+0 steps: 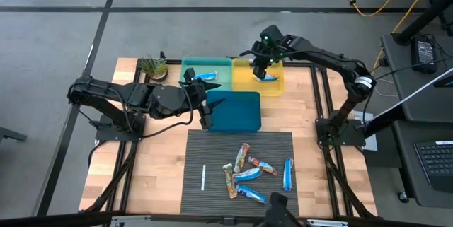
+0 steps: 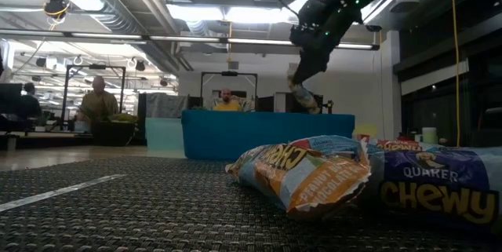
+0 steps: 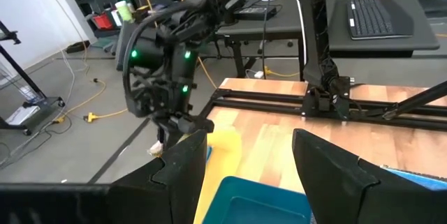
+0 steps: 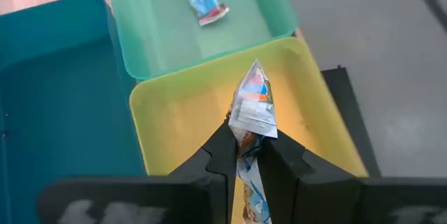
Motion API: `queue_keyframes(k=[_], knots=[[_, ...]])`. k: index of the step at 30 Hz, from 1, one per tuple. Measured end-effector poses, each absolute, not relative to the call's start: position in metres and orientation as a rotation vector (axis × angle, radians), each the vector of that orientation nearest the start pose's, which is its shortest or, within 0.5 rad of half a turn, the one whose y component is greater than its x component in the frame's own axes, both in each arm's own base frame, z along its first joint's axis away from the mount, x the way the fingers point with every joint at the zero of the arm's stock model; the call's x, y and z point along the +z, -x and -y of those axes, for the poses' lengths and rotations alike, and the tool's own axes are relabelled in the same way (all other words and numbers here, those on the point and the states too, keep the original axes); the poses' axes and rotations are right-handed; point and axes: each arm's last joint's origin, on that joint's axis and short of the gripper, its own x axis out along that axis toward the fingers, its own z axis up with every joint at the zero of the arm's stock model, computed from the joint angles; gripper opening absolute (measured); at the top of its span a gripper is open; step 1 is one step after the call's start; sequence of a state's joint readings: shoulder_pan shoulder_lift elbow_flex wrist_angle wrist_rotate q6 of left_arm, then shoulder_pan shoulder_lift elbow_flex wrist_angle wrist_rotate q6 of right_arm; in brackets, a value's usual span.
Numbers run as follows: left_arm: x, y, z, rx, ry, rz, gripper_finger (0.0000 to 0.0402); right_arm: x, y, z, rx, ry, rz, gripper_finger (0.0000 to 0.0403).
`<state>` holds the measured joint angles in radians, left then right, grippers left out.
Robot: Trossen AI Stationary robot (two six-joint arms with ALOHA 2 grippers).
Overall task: Pick and place Granola Bars by type
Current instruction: Put the yellow granola bar into the yellow bin
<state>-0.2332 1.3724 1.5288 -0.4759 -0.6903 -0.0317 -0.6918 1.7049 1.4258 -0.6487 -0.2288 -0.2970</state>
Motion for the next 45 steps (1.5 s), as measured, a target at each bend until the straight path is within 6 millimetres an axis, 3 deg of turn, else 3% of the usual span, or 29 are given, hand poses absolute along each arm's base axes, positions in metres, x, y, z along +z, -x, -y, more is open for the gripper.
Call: queue_keyframes(k=[18, 37, 45], knots=[[0.431, -0.283, 0.048, 0.457, -0.122, -0.284, 0.0205, 0.224, -0.303, 0.241, -0.238, -0.238, -1.005, 0.0056], [0.431, -0.283, 0.048, 0.456, -0.13, -0.286, 0.0205, 0.192, -0.309, 0.246, -0.231, -0.31, -1.087, 0.0056], [0.431, -0.283, 0.048, 0.456, -0.129, -0.286, 0.0205, 0.188, -0.31, 0.247, -0.233, -0.312, -1.098, 0.0056]])
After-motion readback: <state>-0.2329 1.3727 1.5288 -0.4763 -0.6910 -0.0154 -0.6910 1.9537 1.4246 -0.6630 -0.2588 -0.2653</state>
